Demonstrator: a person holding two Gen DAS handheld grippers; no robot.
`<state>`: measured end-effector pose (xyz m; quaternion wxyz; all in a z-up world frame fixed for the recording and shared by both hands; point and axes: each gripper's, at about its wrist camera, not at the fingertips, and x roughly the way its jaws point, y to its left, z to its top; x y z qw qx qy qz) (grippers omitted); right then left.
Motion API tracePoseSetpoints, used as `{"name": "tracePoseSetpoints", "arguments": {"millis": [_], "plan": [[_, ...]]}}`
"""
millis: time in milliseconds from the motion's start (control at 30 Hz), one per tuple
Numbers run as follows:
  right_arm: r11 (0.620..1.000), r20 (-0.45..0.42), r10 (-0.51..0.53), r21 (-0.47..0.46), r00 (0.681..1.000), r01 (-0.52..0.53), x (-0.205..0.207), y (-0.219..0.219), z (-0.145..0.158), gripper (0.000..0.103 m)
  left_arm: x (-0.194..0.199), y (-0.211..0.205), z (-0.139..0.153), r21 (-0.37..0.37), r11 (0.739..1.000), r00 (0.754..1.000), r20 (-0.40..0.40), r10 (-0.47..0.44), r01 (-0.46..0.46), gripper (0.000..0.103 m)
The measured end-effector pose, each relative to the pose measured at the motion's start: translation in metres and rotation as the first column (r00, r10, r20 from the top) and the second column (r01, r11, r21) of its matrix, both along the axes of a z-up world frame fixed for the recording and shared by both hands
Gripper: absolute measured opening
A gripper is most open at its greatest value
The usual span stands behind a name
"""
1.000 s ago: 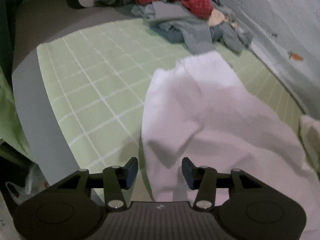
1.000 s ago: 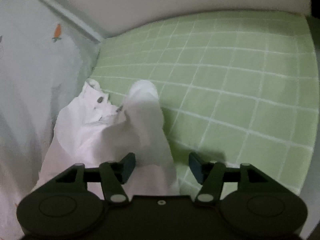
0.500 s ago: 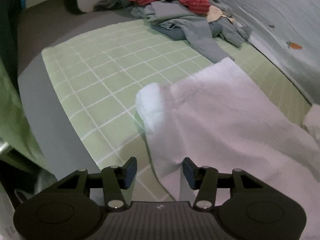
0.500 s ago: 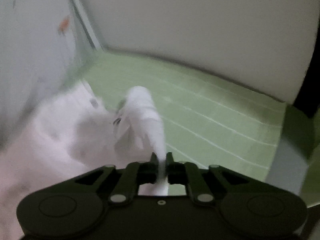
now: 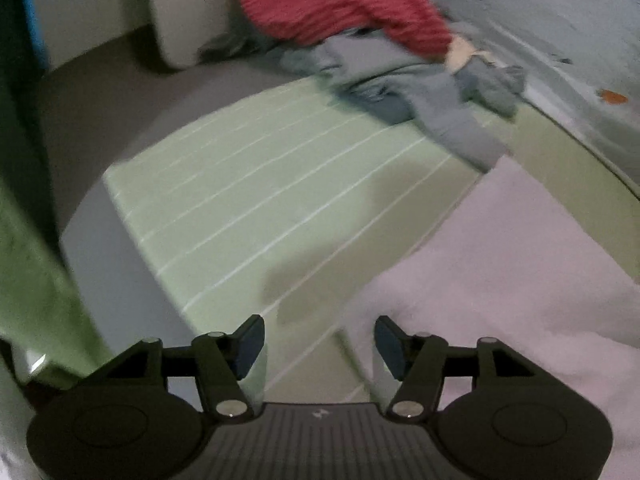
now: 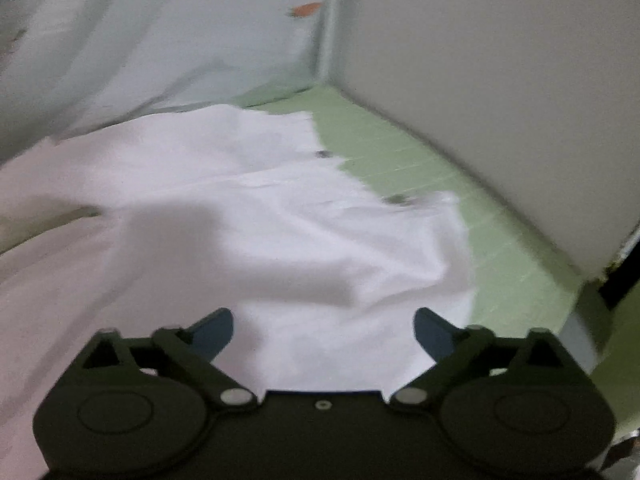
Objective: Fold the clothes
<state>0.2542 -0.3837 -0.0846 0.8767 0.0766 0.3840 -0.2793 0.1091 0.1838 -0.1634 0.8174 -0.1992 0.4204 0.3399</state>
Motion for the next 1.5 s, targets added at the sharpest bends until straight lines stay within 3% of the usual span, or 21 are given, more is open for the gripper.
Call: {"name": "tracePoseSetpoints", "arguments": {"millis": [300, 400, 567, 933, 1000, 1067, 1100, 1167, 1300, 1433, 1500], "plan": [[0.981, -0.008, 0.171, 0.098, 0.985, -0.169, 0.034, 0.07, -0.019, 0.102, 0.057, -0.015, 0.007, -0.004, 0.979, 0.977, 0.071, -0.202, 0.203, 0.069], [0.969, -0.018, 0.216, 0.125, 0.976, -0.212, 0.048, 0.089, -0.027, 0.102, 0.077, -0.02, 0.005, 0.01, 0.964, 0.962, 0.062, -0.266, 0.266, 0.07], [0.953, -0.044, 0.276, 0.14, 0.96, -0.268, 0.074, 0.108, -0.038, 0.102, 0.109, -0.017, 0.004, 0.023, 0.952, 0.95, 0.063, -0.307, 0.307, 0.07], [0.97, -0.075, 0.212, 0.138, 0.974, -0.2, 0.132, 0.105, -0.06, 0.103, 0.207, 0.002, -0.019, -0.018, 0.932, 0.931, 0.056, -0.36, 0.362, 0.071], [0.974, -0.079, 0.188, 0.14, 0.979, -0.176, 0.139, 0.102, -0.062, 0.103, 0.221, 0.002, -0.024, -0.035, 0.929, 0.929, 0.048, -0.366, 0.368, 0.067], [0.977, -0.083, 0.17, 0.141, 0.982, -0.157, 0.144, 0.1, -0.064, 0.103, 0.231, -0.004, -0.025, 0.008, 0.925, 0.924, 0.028, -0.381, 0.381, 0.043], [0.978, -0.079, 0.165, 0.14, 0.983, -0.153, 0.146, 0.1, -0.064, 0.103, 0.235, -0.008, -0.025, 0.041, 0.921, 0.921, 0.007, -0.389, 0.388, 0.015], [0.978, -0.062, 0.165, 0.14, 0.984, -0.155, 0.147, 0.099, -0.065, 0.103, 0.238, -0.008, -0.024, 0.058, 0.917, 0.918, 0.002, -0.396, 0.395, 0.014], [0.978, -0.04, 0.172, 0.126, 0.984, -0.166, 0.142, 0.1, -0.068, 0.103, 0.232, -0.003, -0.022, 0.068, 0.937, 0.938, 0.029, -0.346, 0.343, 0.012], [0.974, -0.044, 0.193, 0.128, 0.98, -0.186, 0.143, 0.099, -0.067, 0.103, 0.238, -0.007, -0.019, 0.148, 0.934, 0.945, -0.018, -0.327, 0.326, 0.012], [0.97, -0.048, 0.216, 0.129, 0.975, -0.208, 0.144, 0.101, -0.066, 0.103, 0.243, -0.005, -0.024, 0.141, 0.952, 0.962, -0.02, -0.272, 0.272, 0.012]]}}
